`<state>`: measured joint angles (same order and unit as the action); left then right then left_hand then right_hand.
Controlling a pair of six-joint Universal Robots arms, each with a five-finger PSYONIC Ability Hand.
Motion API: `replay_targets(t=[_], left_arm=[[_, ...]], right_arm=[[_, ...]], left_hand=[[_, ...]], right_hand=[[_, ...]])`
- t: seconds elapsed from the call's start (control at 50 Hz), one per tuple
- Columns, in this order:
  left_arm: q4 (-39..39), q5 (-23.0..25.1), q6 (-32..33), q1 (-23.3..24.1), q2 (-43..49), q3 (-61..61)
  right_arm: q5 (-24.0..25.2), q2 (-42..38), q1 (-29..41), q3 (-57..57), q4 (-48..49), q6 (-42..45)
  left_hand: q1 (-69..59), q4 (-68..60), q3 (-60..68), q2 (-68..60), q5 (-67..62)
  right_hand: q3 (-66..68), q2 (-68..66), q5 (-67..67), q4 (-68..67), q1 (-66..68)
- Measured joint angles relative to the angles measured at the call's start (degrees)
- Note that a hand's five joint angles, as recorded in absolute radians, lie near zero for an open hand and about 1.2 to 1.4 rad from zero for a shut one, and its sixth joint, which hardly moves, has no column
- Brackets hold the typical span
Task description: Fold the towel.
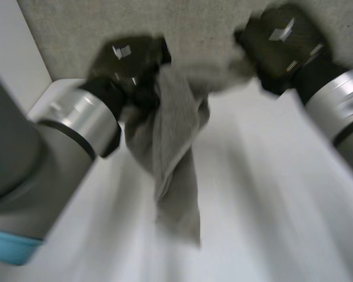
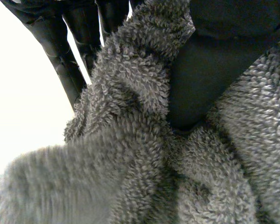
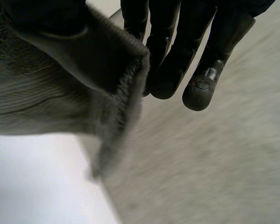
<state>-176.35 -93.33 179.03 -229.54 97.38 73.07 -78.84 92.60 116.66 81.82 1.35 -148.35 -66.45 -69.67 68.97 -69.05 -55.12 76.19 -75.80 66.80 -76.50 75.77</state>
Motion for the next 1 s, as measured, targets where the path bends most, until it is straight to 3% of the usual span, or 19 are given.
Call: replay_targets(t=[0.12, 0.26, 0.42, 0.56, 0.74, 0.8, 0.84, 0.88, 1.0], left_arm=[[6.1, 4.0, -3.2, 0.1, -5.7, -4.7], [11.4, 8.0, -6.8, 0.2, -8.5, -8.0], [13.1, 9.3, -7.2, -1.7, -6.4, -9.2], [11.3, 9.3, -5.8, -6.2, 7.5, -11.1], [6.0, 11.8, 0.3, -8.4, 33.0, -23.2], [3.6, 13.2, 3.2, -8.4, 40.2, -28.2], [2.0, 13.9, 5.0, -8.3, 44.3, -31.5], [0.9, 14.2, 6.3, -8.3, 46.7, -34.0], [1.6, 13.6, 7.4, -8.4, 46.0, -35.9]], right_arm=[[0.7, 6.4, -2.9, -6.8, -11.7, -1.5], [1.6, 7.7, -4.0, -13.5, -23.1, -1.5], [1.2, 5.6, -3.8, -13.4, -25.7, -1.4], [1.4, -4.0, -3.4, -7.9, -23.7, -1.1], [-2.1, -19.7, -2.0, -4.2, -10.9, -1.9], [-5.3, -24.2, -1.7, -4.0, -6.3, -2.0], [-7.9, -27.0, -1.5, -4.1, -3.6, -2.1], [-10.1, -28.9, -1.2, -4.2, -2.0, -2.1], [-13.2, -30.4, -1.0, -4.0, -0.6, -2.1]], left_hand=[[0.0, 0.0, 0.1, 0.0, 0.0], [0.0, 0.0, 0.2, -0.1, 0.0], [0.0, 0.0, 0.2, -0.1, 0.0], [0.0, 0.0, 0.2, -0.1, 0.0], [-0.8, 0.7, -0.2, 0.3, 0.0], [9.3, 14.7, -13.9, 14.2, 7.1], [30.5, 35.0, -34.1, 35.6, 27.7], [44.7, 48.2, -47.4, 47.6, 43.7], [54.5, 58.0, -57.4, 57.5, 52.3]], right_hand=[[0.0, 0.0, 0.0, 0.0, 0.0], [0.0, 0.0, 0.0, 0.0, 0.0], [0.0, 0.0, 0.0, 0.0, 0.0], [0.0, 0.0, 0.0, 0.0, 0.0], [0.0, 0.0, 0.0, 0.0, 0.1], [0.0, 0.0, 0.0, 0.0, 0.1], [0.0, -0.3, 0.3, 0.0, 0.1], [0.0, -0.5, 0.3, 0.0, 0.1], [0.0, -0.5, 0.4, 0.0, 0.1]])
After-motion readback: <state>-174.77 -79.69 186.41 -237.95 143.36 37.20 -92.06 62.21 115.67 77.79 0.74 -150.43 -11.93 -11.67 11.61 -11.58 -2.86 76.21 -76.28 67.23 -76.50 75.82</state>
